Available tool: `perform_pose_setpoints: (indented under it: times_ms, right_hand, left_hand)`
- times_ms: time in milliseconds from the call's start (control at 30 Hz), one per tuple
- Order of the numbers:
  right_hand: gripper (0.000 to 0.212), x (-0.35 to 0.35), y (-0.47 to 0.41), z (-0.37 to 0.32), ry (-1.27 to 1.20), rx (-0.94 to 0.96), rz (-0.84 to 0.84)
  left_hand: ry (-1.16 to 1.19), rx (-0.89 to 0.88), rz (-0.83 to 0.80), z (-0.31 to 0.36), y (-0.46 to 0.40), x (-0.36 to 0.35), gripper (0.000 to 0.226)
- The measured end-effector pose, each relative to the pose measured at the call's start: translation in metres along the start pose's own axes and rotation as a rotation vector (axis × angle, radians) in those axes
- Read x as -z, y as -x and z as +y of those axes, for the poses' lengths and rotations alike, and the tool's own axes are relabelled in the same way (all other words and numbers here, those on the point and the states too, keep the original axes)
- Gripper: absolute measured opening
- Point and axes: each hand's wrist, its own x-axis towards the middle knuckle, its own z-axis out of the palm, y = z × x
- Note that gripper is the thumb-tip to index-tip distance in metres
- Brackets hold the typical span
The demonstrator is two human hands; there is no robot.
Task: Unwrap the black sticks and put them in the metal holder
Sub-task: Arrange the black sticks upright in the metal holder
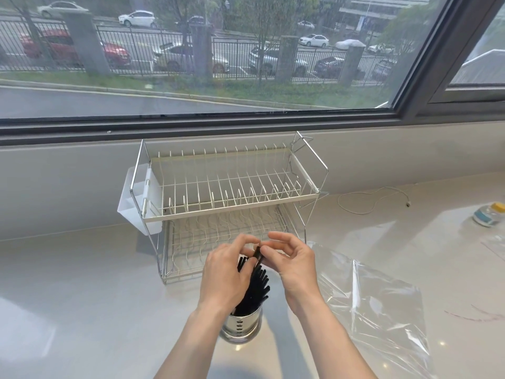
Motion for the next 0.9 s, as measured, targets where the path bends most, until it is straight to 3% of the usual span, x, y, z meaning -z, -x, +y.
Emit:
perform_pose_setpoints:
  times_ms: [133,500,700,900]
  right_hand:
    - [0.028,0.002,-0.001,-0.003,-0.038,0.015,-0.03]
    - [0.024,0.001,-0.005,-0.012,-0.065,0.127,0.062]
    - [0.021,0.001,-0.01,-0.021,-0.095,0.155,0.102]
    - [0.026,-0.001,-0.006,-0.029,-0.128,0.218,0.165]
  left_hand:
    - [0.014,-0.019,0.049,-0.003,0.0,0.0,0.038]
    - [-0.038,0.025,0.09,-0.015,0.006,0.003,0.014]
    - [-0.149,-0.073,0.006,-0.011,0.004,0.005,0.024]
    - [-0.288,-0.147,-0.059,-0.009,0.001,0.007,0.008]
